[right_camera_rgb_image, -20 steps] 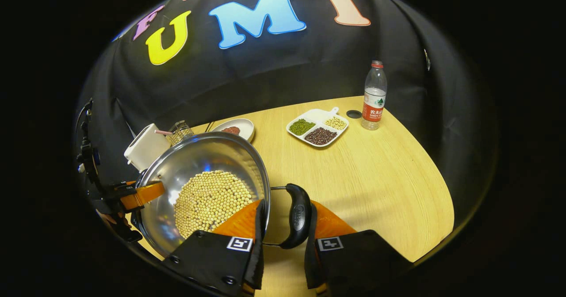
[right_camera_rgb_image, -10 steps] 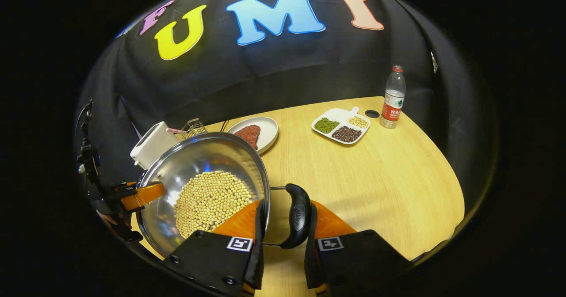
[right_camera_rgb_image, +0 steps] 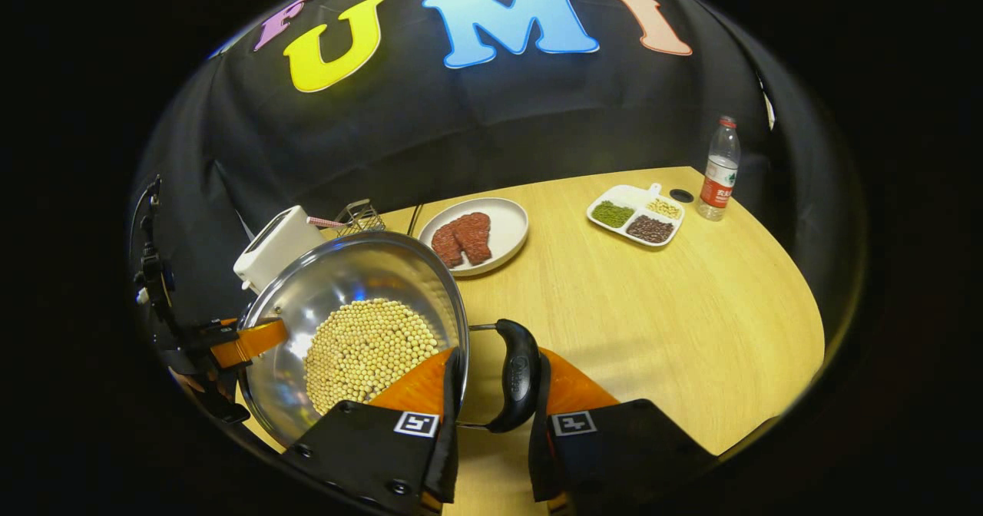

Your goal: First push the handle of the pot to place it horizontally, then grasp the pot with both hands and set it on the induction cooktop.

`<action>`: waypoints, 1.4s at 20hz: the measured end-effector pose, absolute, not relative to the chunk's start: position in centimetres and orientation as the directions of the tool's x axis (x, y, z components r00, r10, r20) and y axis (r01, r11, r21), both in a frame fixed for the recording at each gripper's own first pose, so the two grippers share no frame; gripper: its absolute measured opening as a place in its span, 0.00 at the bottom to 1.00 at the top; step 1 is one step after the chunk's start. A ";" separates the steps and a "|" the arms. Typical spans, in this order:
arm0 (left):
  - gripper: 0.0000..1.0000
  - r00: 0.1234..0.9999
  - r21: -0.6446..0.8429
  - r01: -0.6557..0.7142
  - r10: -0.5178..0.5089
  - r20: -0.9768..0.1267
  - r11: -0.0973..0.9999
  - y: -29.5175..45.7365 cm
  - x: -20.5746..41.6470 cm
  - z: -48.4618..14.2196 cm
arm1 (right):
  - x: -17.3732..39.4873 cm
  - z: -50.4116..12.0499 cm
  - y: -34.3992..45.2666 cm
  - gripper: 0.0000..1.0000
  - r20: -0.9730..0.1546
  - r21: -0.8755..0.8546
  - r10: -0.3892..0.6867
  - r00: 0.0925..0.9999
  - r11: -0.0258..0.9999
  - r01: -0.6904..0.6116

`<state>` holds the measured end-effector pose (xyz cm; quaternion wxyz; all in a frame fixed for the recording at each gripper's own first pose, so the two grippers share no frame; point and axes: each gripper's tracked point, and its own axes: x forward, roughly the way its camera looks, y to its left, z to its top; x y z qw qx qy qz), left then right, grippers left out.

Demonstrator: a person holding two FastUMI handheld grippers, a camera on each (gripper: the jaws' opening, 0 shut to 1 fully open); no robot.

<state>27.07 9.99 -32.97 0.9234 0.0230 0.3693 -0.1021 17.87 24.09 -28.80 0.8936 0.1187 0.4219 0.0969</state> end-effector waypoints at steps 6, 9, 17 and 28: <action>0.57 0.709 -0.022 0.193 -0.155 -0.688 0.981 14.0 28.7 -34.2 | 18.7 -29.8 28.2 0.36 -0.734 0.300 0.285 0.617 0.950 -0.083; 0.57 0.708 -0.015 0.189 -0.147 -0.691 0.982 15.7 29.5 -34.9 | 19.2 -30.2 30.0 0.36 -0.735 0.301 0.290 0.613 0.950 -0.088; 0.56 0.695 -0.005 0.183 -0.133 -0.707 0.983 20.1 30.7 -36.5 | 20.1 -31.0 33.9 0.36 -0.742 0.309 0.301 0.599 0.947 -0.093; 0.60 0.685 -0.025 0.109 -0.093 -0.722 0.994 23.0 30.5 -38.2 | 20.9 -30.7 36.1 0.44 -0.725 0.294 0.310 0.615 0.947 -0.131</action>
